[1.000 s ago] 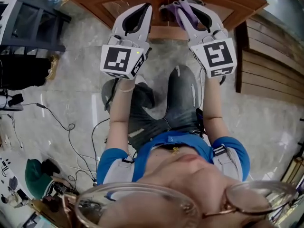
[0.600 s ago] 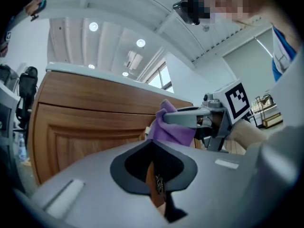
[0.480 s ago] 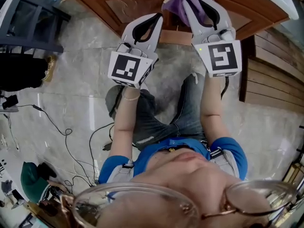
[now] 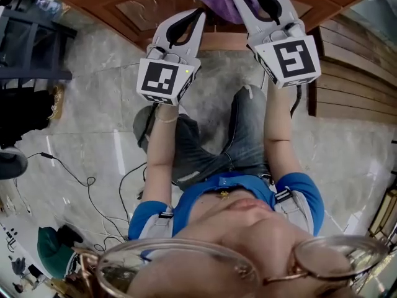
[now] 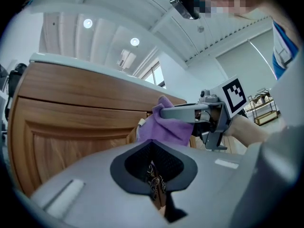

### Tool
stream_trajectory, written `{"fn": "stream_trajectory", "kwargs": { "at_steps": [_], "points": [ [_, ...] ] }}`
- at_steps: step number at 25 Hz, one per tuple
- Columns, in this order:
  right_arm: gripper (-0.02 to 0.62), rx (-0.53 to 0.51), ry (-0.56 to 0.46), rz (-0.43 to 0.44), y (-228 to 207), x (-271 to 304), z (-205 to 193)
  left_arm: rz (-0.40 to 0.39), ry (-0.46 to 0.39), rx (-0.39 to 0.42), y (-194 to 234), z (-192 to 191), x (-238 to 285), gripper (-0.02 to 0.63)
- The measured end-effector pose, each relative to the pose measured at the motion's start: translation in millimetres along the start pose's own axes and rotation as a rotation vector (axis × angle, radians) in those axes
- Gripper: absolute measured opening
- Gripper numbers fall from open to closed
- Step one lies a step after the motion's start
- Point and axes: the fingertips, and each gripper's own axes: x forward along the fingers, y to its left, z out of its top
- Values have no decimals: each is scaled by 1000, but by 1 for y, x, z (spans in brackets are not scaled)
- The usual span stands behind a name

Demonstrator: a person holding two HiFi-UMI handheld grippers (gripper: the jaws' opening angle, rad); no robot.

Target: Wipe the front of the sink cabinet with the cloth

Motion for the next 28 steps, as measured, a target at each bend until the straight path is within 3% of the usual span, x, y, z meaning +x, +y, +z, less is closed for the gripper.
{"fn": "stream_trajectory", "kwargs": {
  "at_steps": [5,11,16,28],
  "points": [
    [54,-21,26,-63,-22,-21,-7,21,-11,97,0,7,-6,0],
    [54,15,45,-129,-59,-50,-18,-20,-13,39,-9,6,-2,0],
    [54,24,59,-163,-84,-71,-21,-21,-9,105,-13,2,1,0],
    [55,49,96,-288,-141,-121,-36,-39,19,129,-22,-4,8,0]
  ]
}}
